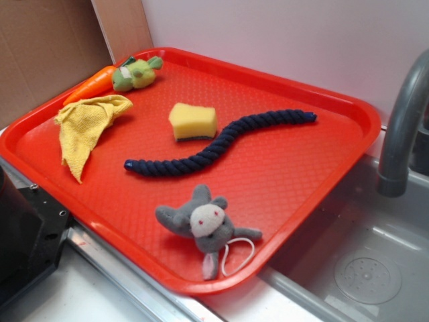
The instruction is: Grab the green animal.
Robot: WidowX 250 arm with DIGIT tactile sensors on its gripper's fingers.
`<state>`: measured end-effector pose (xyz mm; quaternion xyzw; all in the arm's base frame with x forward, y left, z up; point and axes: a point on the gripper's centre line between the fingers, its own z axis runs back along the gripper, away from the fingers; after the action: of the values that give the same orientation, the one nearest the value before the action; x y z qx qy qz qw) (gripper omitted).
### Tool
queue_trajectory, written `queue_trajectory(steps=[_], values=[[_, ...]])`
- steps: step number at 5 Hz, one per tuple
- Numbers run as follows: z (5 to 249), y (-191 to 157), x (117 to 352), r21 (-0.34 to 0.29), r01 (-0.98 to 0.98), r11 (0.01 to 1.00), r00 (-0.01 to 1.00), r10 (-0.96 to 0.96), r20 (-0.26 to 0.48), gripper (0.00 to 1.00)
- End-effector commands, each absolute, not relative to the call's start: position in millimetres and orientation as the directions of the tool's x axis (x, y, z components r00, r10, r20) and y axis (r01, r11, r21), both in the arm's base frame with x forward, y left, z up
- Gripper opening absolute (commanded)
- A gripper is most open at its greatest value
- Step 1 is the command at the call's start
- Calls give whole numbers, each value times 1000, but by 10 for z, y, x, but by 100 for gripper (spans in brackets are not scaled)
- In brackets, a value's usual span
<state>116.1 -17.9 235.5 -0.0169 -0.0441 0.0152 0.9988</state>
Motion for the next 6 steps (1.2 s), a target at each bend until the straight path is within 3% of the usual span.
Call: queue_trajectory(steps=[1,2,3,6], values=[[2355,-179,1161,-35,-29,999,996,32,87,100],[1986,304,1479,-55,-19,998,992,26,120,100],[1737,645,1998,-50,-4,999,987,12,162,100],[1737,645,1998,-50,-4,999,987,12,162,100]])
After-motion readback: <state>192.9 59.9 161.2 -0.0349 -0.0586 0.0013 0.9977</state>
